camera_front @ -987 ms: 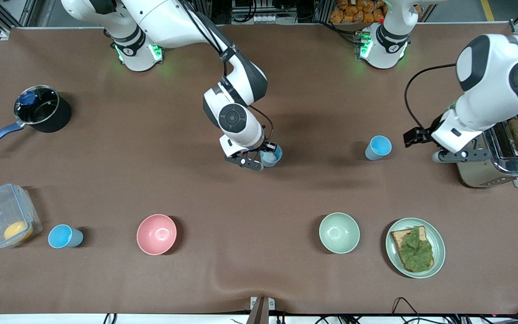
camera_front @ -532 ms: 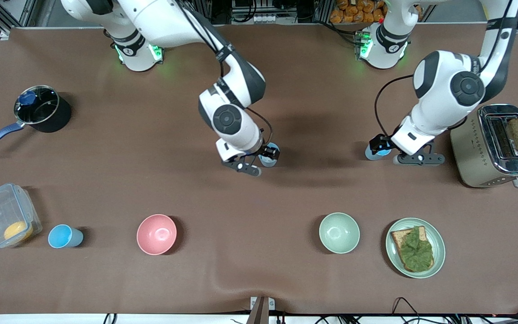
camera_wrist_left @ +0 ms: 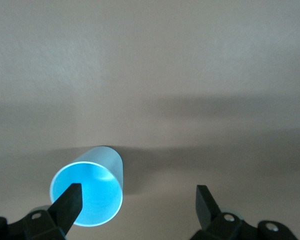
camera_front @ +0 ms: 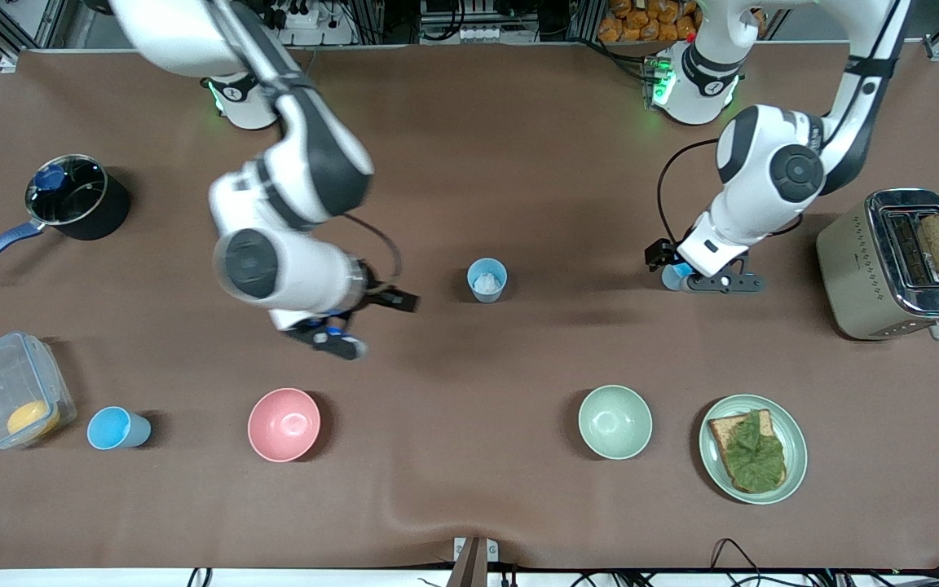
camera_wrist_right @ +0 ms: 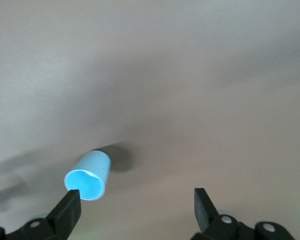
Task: Stack blue cups with both arms
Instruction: 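Set the cup mid-table with the right gripper while the left gripper reaches another cup, then open and withdraw the right gripper while the left gripper grasps the cup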
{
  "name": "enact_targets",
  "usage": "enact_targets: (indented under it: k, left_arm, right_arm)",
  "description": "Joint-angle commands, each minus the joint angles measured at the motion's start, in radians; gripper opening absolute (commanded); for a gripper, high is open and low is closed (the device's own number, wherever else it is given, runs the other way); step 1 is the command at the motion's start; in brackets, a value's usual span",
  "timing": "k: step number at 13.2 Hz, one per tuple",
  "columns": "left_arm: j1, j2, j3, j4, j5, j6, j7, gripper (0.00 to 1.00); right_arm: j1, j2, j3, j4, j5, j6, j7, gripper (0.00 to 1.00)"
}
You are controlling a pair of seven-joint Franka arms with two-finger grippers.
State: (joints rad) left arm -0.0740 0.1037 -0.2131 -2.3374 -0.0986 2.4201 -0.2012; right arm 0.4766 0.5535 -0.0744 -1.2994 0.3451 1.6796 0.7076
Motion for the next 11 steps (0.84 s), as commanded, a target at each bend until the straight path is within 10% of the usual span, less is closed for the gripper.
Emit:
enact_targets:
  k: [1, 8, 9, 11]
  left_arm:
    - [0.000, 0.007, -0.008, -0.052, -0.021, 0.045, -0.015, 1.00]
    - [0.011, 0.062, -0.006, -0.089, -0.021, 0.100, -0.012, 1.00]
    - [0.013, 0.064, -0.006, -0.092, -0.021, 0.102, -0.012, 0.93]
    - [0.023, 0.062, -0.005, -0.097, -0.015, 0.100, 0.008, 0.47]
  right_arm:
    - [-0.091, -0.062, 0.008, -0.023, -0.044, -0.099, -0.063, 1.00]
    - [-0.268, -0.252, 0.005, -0.121, -0.218, -0.227, -0.388, 1.00]
    - [-0.289, -0.291, 0.005, -0.151, -0.219, -0.227, -0.407, 1.00]
    - [-0.358, -0.375, 0.005, -0.220, -0.222, -0.227, -0.430, 1.00]
